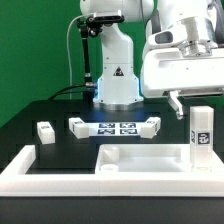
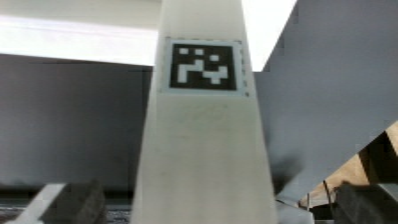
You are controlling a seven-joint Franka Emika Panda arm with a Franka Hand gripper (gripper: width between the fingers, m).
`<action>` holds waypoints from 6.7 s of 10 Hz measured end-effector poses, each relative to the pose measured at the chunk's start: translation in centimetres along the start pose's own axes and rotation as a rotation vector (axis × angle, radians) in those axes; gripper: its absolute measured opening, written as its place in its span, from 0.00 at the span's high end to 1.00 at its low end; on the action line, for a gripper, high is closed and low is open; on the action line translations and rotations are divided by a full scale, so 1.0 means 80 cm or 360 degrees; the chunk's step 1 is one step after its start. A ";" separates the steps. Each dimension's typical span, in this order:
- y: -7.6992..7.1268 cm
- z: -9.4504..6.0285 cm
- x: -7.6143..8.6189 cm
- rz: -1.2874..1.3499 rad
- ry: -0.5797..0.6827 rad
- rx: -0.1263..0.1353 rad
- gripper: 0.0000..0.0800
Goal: Assemble desk
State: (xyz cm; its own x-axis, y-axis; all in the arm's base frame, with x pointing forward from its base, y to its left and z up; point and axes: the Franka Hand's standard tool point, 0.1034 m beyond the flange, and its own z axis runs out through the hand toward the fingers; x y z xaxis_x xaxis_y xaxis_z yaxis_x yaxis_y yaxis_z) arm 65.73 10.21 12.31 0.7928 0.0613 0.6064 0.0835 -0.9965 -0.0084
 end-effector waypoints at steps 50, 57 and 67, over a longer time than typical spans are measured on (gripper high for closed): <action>-0.005 0.015 0.008 0.0510 -0.0902 -0.0050 0.30; 0.013 0.016 0.007 0.1713 -0.0867 -0.0332 0.62; 0.003 0.015 0.001 0.1589 -0.0901 -0.0209 0.21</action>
Offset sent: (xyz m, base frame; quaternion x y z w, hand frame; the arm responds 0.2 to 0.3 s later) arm -0.0004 -0.0176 0.0224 -0.0136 -0.1855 -0.0072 0.9825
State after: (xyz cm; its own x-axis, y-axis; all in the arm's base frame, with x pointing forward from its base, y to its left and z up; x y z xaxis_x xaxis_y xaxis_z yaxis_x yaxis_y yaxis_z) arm 66.52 10.04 11.39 0.6300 -0.7737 -0.0674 -0.7704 -0.6116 -0.1802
